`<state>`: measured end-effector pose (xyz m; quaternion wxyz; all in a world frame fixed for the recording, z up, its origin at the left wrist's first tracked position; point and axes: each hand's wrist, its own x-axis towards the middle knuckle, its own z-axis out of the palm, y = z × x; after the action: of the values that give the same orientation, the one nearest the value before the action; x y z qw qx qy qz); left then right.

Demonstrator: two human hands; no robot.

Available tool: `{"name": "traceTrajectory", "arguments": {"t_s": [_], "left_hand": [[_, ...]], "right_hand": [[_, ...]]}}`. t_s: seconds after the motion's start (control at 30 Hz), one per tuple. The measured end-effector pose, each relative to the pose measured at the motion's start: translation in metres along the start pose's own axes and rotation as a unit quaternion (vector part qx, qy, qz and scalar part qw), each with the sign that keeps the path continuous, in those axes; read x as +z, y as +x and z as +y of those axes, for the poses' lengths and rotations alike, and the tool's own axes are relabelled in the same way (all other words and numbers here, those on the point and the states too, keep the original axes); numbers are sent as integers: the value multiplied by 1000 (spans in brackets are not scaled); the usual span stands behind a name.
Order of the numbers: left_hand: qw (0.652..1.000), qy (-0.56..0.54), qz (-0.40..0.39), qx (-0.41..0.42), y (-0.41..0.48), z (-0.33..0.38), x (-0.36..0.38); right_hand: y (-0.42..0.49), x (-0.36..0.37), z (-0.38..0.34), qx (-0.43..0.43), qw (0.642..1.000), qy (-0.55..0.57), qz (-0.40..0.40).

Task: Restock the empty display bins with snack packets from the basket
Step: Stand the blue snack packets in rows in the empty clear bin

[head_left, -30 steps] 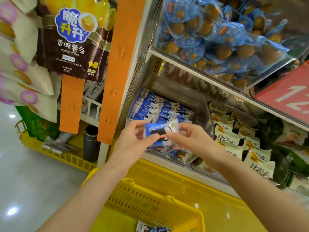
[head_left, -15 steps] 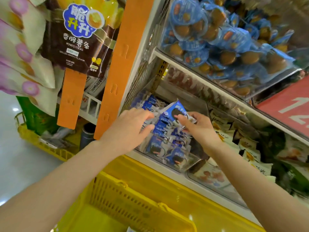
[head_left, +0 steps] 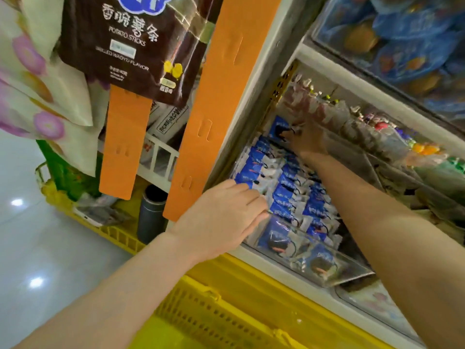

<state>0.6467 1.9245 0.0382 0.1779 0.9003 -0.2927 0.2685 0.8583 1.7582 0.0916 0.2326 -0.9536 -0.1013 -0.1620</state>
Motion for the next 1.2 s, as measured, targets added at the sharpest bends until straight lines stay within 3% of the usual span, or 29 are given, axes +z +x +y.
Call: {"name": "traceTrajectory", "arguments": {"t_s": [0.2,0.37,0.63,0.87,1.03,1.1,1.2], "left_hand": [[998,18,51,25,-1,-5,13],[998,14,66,19,-1,-4,17],[999,-16,10,-27,-2,6,3],[991,-66,-3,-113,-10,25,-4],[983,-75,13,-168,-27,54,-7],[980,-86,10,-180,-37,68,-8],[977,-82,19,-197,-63,87,-8]], "right_hand": [[15,27,18,-39,999,-5,-35],[15,27,15,-69,975,-206,37],[-18,-5,-12,-52,989,-129,-56],[-154,-51,-27,-79,990,38,-109],[-239,-79,-15,-95,978,-45,-180],[-260,-85,-11,-153,969,-108,-159],[-295,-84,-7,-181,975,-84,-100]]}}
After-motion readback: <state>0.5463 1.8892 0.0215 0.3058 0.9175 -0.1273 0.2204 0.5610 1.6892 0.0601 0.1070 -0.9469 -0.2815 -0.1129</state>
